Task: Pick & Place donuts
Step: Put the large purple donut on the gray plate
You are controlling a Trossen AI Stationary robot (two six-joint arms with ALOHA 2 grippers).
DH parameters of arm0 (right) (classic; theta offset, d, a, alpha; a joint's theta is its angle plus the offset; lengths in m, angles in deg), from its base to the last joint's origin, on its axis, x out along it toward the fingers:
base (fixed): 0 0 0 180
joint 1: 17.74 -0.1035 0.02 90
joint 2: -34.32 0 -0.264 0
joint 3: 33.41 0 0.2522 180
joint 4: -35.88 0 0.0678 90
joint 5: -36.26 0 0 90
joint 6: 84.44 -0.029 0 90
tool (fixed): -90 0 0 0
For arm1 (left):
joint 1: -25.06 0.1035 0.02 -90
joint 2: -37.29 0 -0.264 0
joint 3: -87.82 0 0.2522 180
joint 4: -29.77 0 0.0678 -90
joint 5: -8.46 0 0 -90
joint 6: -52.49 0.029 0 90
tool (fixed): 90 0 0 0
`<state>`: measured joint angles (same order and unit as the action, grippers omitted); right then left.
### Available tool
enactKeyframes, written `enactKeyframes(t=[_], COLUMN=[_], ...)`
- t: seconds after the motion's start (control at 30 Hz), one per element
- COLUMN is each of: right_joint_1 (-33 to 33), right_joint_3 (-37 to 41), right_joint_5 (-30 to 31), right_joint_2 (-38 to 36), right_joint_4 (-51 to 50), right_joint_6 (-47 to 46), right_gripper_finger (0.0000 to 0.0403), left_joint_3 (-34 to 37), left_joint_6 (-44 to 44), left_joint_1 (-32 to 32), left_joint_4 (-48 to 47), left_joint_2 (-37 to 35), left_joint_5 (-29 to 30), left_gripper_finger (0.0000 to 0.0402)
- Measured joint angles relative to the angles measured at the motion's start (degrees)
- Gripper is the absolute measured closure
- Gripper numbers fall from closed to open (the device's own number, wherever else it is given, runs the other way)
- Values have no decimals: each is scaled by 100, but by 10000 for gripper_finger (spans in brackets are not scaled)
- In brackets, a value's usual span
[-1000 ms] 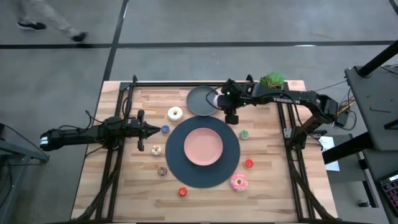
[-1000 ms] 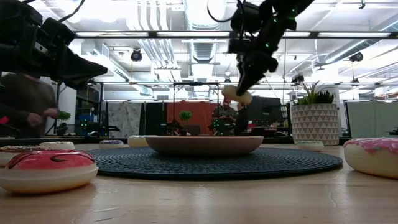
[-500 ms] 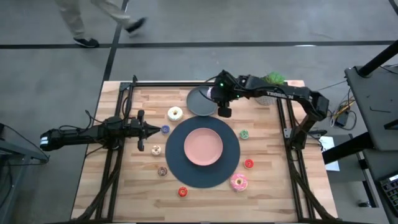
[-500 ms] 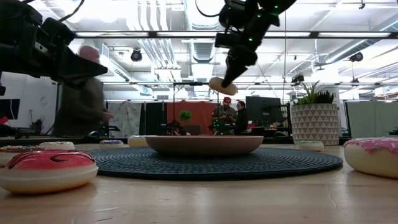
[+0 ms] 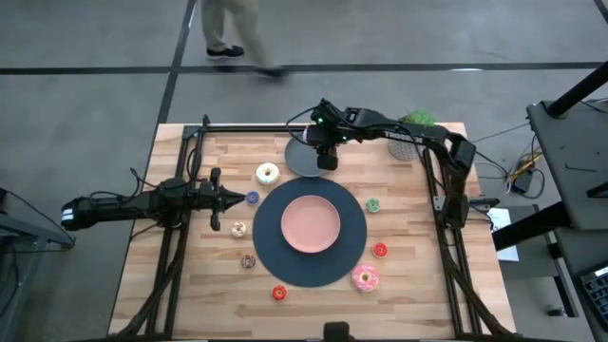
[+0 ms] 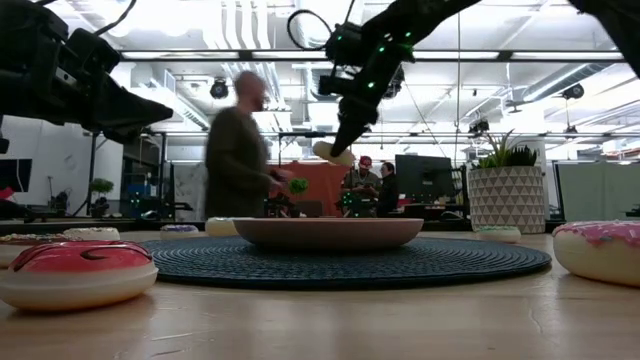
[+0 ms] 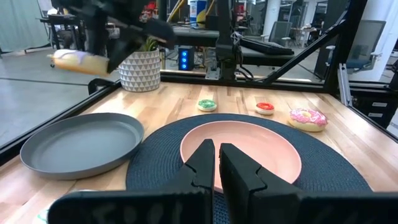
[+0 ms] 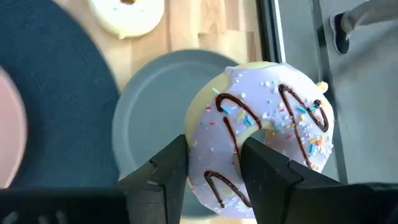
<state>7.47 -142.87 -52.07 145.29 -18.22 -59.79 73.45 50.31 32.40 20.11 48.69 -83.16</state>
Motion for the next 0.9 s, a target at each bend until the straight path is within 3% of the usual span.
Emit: enactKeyframes(t=[0.6,0.9], right_joint_1=[465,642], right_joint_3=[-1825,-2171], right_joint_5=[-19,-31], right_joint_2=[1821,2300], right_joint_4=[-638,-790], right_joint_6=[-20,-38], right_gripper_finger=[272,279], left_joint_3=[-2,-1], left_joint_6=[1,0], left_joint_1=[1,2], left_joint_4=[-7,-9], left_joint_2=[0,0], left_joint_5=[-1,0], left_gripper_finger=[401,401])
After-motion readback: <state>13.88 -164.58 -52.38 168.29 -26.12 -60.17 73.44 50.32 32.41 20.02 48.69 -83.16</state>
